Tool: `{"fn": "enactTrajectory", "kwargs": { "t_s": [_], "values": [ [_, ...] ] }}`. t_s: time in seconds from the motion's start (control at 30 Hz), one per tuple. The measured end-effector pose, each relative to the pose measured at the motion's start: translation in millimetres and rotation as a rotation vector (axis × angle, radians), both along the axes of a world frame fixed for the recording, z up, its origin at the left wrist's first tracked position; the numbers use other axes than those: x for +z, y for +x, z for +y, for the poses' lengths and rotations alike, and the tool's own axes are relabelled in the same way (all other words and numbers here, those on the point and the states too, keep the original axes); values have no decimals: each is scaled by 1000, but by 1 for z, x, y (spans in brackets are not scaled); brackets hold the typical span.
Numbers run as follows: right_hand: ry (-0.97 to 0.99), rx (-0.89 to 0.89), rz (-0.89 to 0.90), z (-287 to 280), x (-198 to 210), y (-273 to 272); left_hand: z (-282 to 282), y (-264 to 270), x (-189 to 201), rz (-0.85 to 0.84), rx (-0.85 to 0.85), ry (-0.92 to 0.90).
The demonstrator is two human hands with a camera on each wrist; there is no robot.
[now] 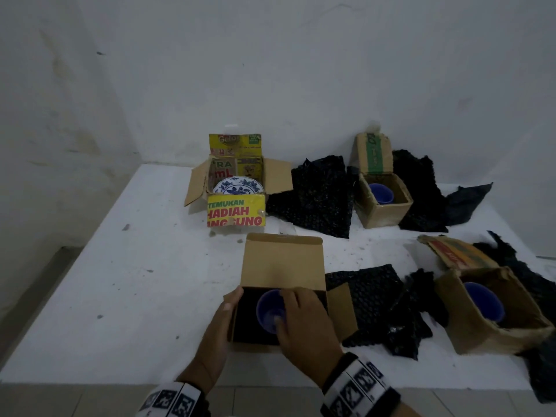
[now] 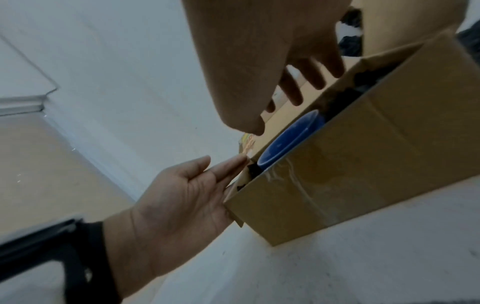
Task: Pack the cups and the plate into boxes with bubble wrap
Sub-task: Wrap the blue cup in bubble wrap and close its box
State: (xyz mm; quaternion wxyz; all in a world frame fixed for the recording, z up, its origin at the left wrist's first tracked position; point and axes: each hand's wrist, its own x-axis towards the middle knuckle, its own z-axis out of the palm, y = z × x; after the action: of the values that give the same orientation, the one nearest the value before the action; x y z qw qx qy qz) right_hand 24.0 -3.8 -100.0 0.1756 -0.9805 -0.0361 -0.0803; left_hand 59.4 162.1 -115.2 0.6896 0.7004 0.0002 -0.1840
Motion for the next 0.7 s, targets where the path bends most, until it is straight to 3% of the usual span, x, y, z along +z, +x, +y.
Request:
{"fn": "enactTrajectory", "kwargs": {
  "t_s": [0.1,0.17,0.23,0.37,0.4,0.5,0.6,0.7],
  "values": [
    [43,-81,301,-11,-9,-3,-6,-5,0,-64,2,57],
    [113,-80,369,-18,-14,1,-10,-6,1,-69,34,92],
    [151,-79,389,-23,-12,4,-14,-6,0,-71,66,133],
    [224,11,321,-40,19,0,-31,4,0,-241,140,574],
    [238,39,258,-48,31,-3,-39,6,4,-302,163,614],
    [300,68,69,-86,58,-9,-75,4,36,-464,147,540],
    [241,17,-68,-142,60,-9,-126,-5,71,-569,6,397],
    [104,-57,4,-199,49,-7,-182,-22,89,-628,-175,311]
  ]
}}
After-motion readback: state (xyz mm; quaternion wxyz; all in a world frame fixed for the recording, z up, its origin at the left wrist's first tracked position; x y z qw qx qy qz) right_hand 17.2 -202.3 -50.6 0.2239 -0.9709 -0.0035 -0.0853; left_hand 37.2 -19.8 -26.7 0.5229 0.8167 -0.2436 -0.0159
